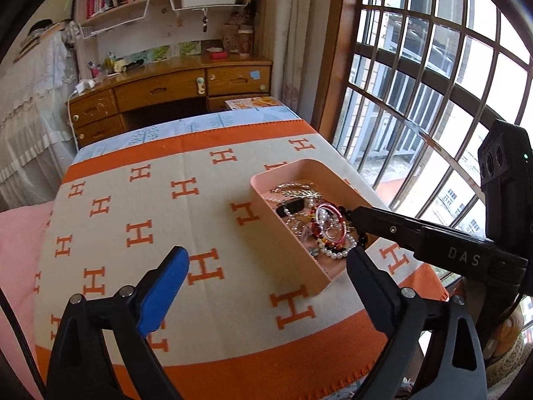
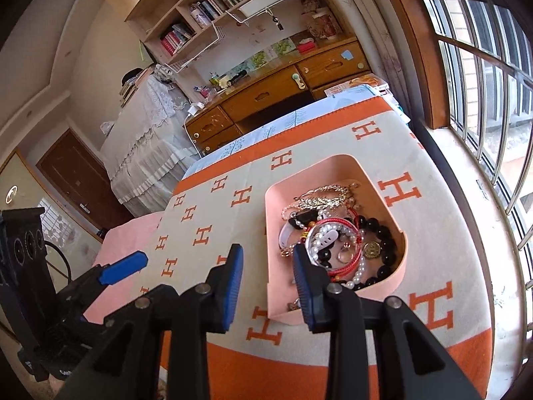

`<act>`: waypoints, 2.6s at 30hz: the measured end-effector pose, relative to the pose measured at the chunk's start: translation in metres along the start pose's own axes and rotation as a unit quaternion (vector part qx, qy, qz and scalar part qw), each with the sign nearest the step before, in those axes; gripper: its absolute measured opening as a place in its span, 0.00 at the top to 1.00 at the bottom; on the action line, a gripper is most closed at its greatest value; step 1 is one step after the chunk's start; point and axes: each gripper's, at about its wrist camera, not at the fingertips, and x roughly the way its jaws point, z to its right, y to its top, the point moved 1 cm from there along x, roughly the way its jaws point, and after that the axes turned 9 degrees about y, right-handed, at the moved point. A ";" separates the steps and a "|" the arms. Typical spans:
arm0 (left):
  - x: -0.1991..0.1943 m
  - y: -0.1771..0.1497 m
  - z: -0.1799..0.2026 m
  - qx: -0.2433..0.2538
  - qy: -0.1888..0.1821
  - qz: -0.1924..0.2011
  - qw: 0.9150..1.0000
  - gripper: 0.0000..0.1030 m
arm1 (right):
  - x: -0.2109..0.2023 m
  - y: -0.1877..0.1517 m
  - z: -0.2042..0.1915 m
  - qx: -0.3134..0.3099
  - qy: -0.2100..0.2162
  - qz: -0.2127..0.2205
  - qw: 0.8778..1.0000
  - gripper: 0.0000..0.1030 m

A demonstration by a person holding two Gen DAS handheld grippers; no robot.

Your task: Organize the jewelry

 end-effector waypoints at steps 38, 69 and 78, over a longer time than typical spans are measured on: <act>-0.086 -0.045 -0.078 -0.100 0.170 0.051 0.979 0.01 | -0.022 -0.063 -0.133 -0.133 -0.112 0.054 0.983 0.39; -0.080 -0.043 -0.078 -0.101 0.165 0.047 0.980 0.01 | -0.021 -0.063 -0.130 -0.129 -0.114 0.050 0.984 0.39; -0.079 -0.045 -0.079 -0.102 0.166 0.044 0.980 0.01 | -0.020 -0.063 -0.131 -0.127 -0.114 0.049 0.984 0.39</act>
